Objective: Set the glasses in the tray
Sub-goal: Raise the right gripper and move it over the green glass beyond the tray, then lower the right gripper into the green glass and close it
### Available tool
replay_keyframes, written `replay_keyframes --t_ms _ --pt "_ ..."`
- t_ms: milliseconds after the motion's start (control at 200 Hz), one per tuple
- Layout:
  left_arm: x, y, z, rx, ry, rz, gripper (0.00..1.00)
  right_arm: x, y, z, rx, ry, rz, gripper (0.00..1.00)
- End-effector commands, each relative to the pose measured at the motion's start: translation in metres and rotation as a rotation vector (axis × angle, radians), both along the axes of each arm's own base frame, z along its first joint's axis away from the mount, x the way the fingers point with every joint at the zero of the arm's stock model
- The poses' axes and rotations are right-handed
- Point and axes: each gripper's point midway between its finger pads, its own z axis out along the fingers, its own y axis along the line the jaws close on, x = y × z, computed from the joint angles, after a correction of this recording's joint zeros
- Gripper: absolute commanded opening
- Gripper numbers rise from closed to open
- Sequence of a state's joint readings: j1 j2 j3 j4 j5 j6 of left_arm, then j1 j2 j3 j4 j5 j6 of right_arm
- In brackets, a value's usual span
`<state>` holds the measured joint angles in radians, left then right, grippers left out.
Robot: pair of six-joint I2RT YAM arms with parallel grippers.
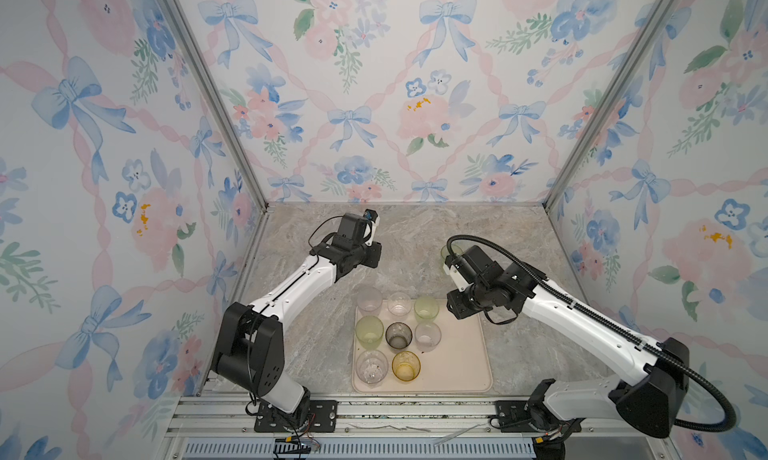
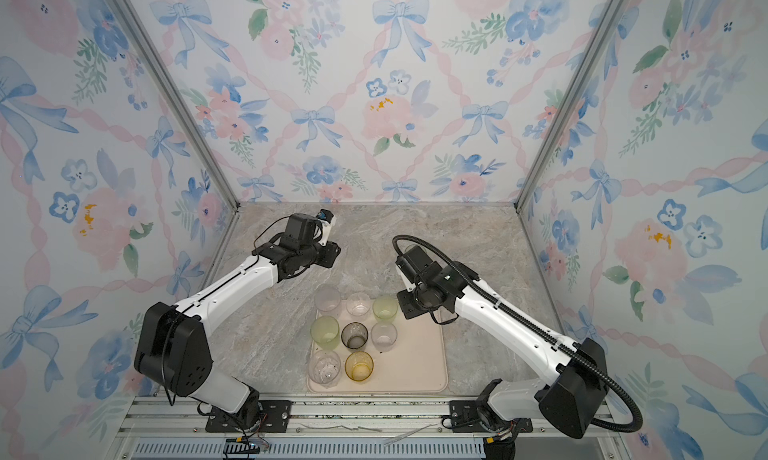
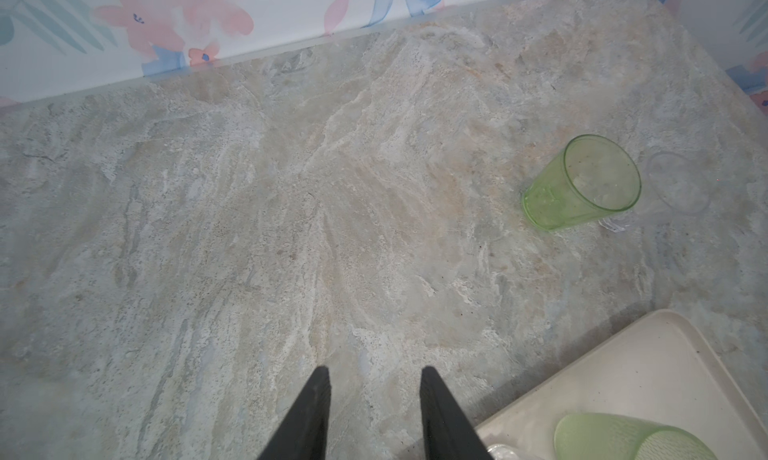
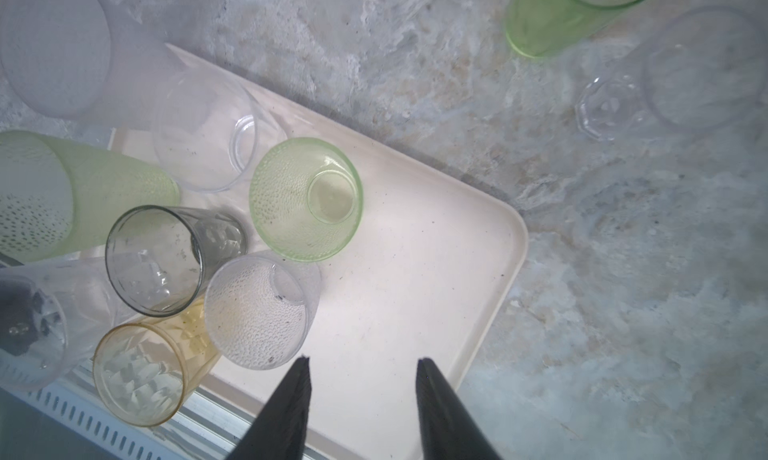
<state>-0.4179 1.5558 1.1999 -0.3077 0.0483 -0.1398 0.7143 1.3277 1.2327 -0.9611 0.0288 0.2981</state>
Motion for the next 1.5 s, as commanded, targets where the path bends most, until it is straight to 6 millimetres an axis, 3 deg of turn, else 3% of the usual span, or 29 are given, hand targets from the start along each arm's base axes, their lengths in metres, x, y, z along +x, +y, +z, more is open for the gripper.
replay_keyframes --t_ms 0,265,555,815,850,1081,1496 --pt "0.007 0.004 0.002 0.009 -0.016 0.017 0.4 0.011 -0.011 0.021 0.021 -0.04 -0.017 0.45" --pt "0.005 0.005 0.001 0.01 -0.013 0.022 0.4 0.065 -0.038 0.033 0.042 -0.107 -0.137 0.46" --pt "-0.001 0.006 -0.006 0.009 0.003 0.024 0.4 0.119 -0.064 0.031 0.06 -0.129 -0.239 0.44" --pt "-0.001 0.005 -0.013 0.013 0.015 0.019 0.39 0.154 -0.066 0.01 0.018 -0.087 -0.245 0.38" --pt "-0.001 0.005 -0.014 0.014 0.017 0.018 0.39 0.161 -0.064 -0.003 0.004 -0.062 -0.241 0.37" --pt "-0.001 0.005 -0.013 0.012 0.015 0.012 0.39 0.198 -0.063 -0.026 -0.03 -0.044 -0.24 0.33" --pt "0.002 0.006 -0.015 0.027 0.013 0.014 0.39 0.237 -0.063 -0.063 -0.081 0.005 -0.221 0.28"
